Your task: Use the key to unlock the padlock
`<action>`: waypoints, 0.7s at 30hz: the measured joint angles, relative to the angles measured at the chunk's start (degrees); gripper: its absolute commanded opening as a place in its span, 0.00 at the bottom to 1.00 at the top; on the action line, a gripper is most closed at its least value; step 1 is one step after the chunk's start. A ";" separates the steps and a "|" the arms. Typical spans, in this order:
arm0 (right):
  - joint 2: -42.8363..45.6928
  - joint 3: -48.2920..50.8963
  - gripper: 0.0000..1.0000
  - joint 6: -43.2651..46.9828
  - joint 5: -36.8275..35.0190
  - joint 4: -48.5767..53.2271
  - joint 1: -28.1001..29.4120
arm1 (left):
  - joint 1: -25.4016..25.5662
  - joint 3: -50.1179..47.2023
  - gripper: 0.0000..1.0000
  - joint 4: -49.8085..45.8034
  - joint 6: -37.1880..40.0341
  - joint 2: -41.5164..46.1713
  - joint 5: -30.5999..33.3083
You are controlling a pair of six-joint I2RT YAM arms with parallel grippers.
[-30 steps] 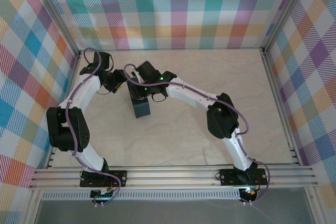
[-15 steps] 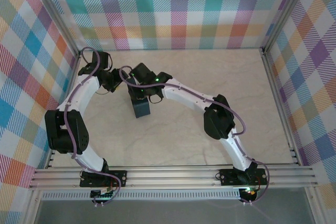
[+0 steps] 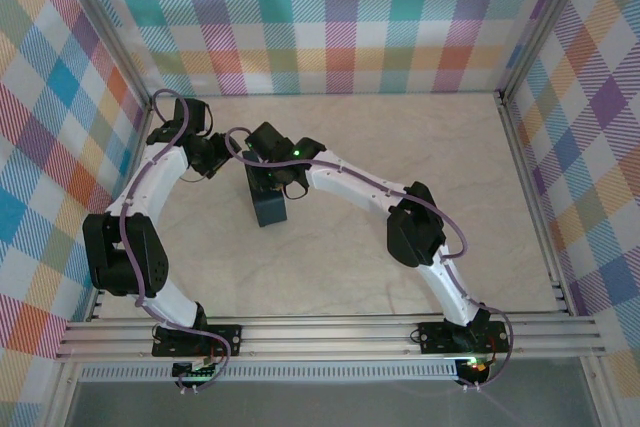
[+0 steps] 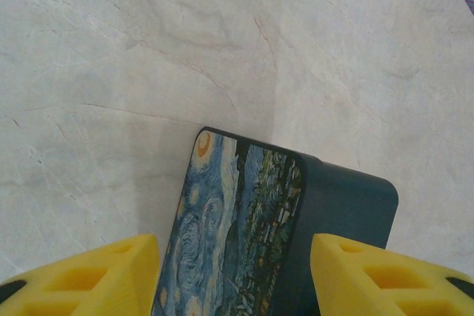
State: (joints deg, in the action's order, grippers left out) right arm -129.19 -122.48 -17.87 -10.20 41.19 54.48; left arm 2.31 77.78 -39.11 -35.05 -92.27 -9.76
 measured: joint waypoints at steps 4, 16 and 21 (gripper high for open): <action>0.52 1.33 0.37 -1.97 3.50 -2.16 -0.59 | 0.00 0.00 0.56 -0.13 0.35 0.13 -0.02; 5.40 11.23 0.36 -8.83 13.42 -11.74 -3.30 | 0.02 0.04 0.56 -1.42 1.70 0.11 -0.72; 5.79 12.26 0.35 -10.23 15.63 -13.00 -3.69 | 0.00 0.76 0.56 -1.46 1.88 -0.37 -1.57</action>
State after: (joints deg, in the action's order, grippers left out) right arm -123.39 -110.21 -28.10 5.43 28.18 50.78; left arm 2.31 78.54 -40.58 -33.17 -92.64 -11.33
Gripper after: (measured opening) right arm 0.360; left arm 0.560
